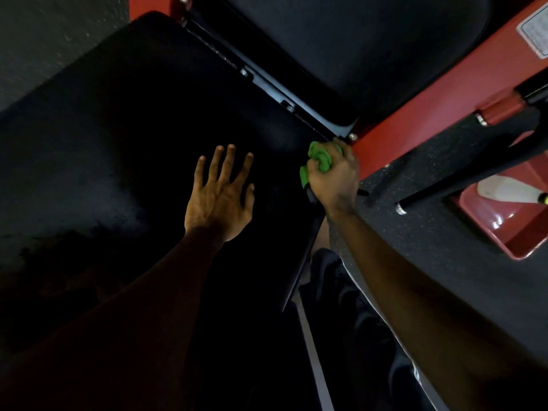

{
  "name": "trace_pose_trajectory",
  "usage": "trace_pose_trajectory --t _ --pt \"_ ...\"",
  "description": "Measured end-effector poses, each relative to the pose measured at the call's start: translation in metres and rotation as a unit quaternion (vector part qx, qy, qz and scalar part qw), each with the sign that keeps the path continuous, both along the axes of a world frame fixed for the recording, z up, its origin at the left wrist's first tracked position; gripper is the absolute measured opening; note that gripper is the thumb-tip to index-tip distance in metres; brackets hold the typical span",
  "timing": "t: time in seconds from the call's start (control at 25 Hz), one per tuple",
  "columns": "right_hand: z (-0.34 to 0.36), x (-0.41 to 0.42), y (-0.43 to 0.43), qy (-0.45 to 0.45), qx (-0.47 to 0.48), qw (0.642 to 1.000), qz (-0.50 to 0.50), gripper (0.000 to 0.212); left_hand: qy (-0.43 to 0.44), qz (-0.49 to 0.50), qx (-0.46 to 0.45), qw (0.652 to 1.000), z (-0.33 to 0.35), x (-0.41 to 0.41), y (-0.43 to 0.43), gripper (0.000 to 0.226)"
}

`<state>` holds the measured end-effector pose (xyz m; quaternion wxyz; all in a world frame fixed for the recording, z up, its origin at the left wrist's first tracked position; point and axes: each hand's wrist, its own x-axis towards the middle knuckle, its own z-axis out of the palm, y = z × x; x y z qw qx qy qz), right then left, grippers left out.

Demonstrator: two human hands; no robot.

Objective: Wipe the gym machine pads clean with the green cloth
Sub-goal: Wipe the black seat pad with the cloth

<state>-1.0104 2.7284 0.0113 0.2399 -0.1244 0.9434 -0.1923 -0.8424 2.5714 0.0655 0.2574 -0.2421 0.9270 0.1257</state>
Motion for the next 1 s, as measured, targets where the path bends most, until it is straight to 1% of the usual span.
trace_pose_trajectory --t 0.08,0.16,0.24,0.28,0.36,0.44,0.52,0.56,0.64,0.76,0.8,0.84,0.96,1.0 --pt "-0.013 -0.026 -0.027 0.002 0.016 1.0 -0.006 0.045 0.0 0.0 0.003 1.0 -0.001 0.0 0.0 0.062" --pt "-0.018 -0.048 -0.056 -0.018 0.024 0.999 -0.022 0.051 0.003 0.002 0.002 1.0 -0.003 0.0 0.001 0.062" --pt "-0.012 -0.045 -0.073 -0.046 0.028 0.998 -0.019 0.05 0.002 0.003 0.002 1.0 -0.003 0.0 0.001 0.062" --pt "-0.006 -0.035 -0.074 -0.055 0.027 0.998 0.003 0.047 0.001 0.004 0.0 1.0 -0.002 0.0 0.001 0.062" --pt "0.011 -0.008 -0.06 -0.064 0.01 0.995 0.079 0.048 0.0 0.003 -0.002 1.0 -0.001 -0.001 0.002 0.062" --pt "0.019 0.014 -0.039 -0.069 0.003 0.988 0.138 0.056 -0.004 0.001 -0.004 1.0 -0.001 -0.002 0.002 0.062" --pt "0.012 0.017 -0.034 -0.039 0.038 0.984 0.168 0.066 -0.003 0.005 -0.005 1.0 -0.002 -0.002 0.002 0.062" --pt "0.004 0.012 -0.04 -0.022 0.05 0.983 0.173 0.067 0.0 0.006 -0.005 1.0 -0.002 -0.002 0.002 0.062" --pt "-0.012 -0.005 -0.061 0.005 0.05 0.988 0.144 0.059 0.002 0.006 0.0 1.0 -0.002 -0.002 0.002 0.062" --pt "-0.026 -0.025 -0.095 -0.017 0.056 0.998 0.026 0.049 0.004 0.007 0.002 1.0 -0.004 -0.002 0.001 0.062" --pt "-0.024 -0.024 -0.1 -0.025 0.056 0.998 0.009 0.047 0.004 0.008 0.001 1.0 -0.005 -0.001 0.001 0.062" --pt "-0.019 -0.018 -0.098 -0.024 0.053 0.998 0.022 0.045 0.003 0.009 0.0 1.0 -0.005 -0.001 0.001 0.062" --pt "-0.003 0.0 -0.059 0.015 0.026 0.992 0.121 0.045 0.001 0.006 -0.003 1.0 -0.003 0.0 0.001 0.062" --pt "-0.002 0.0 -0.044 0.021 0.03 0.991 0.125 0.046 0.0 0.003 -0.002 1.0 -0.004 0.0 0.001 0.062"
